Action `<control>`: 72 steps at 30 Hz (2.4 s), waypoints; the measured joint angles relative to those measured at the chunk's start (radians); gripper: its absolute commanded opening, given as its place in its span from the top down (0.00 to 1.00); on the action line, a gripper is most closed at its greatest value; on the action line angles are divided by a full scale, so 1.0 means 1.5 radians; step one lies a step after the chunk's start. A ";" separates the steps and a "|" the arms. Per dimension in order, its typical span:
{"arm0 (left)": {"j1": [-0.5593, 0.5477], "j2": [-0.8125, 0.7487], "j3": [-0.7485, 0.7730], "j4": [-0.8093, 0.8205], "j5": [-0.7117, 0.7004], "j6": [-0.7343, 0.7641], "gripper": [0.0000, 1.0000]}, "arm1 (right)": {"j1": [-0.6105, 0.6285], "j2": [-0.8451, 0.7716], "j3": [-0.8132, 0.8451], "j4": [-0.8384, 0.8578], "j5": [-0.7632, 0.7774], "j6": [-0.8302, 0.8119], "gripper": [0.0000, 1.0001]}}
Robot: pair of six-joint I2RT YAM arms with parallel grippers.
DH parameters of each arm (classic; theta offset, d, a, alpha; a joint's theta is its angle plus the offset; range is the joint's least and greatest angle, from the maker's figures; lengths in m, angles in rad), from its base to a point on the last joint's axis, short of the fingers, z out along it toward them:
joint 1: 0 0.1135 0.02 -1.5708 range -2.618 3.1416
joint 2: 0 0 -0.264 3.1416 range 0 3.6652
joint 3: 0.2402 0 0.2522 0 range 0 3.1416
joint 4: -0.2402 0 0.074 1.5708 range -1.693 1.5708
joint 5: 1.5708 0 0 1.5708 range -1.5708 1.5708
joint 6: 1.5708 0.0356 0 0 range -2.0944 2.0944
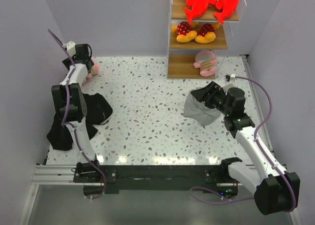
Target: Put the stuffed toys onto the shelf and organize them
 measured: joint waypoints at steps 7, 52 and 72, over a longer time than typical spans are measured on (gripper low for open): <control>0.047 0.071 0.034 0.001 0.038 0.002 0.76 | 0.000 0.004 -0.009 0.007 -0.009 0.000 0.31; -0.404 -0.409 -0.436 -0.002 0.498 0.358 1.00 | 0.000 -0.111 0.032 -0.182 0.002 -0.148 0.31; -0.472 -0.329 -0.435 -0.033 0.500 0.411 0.38 | 0.000 -0.146 0.032 -0.234 0.018 -0.169 0.33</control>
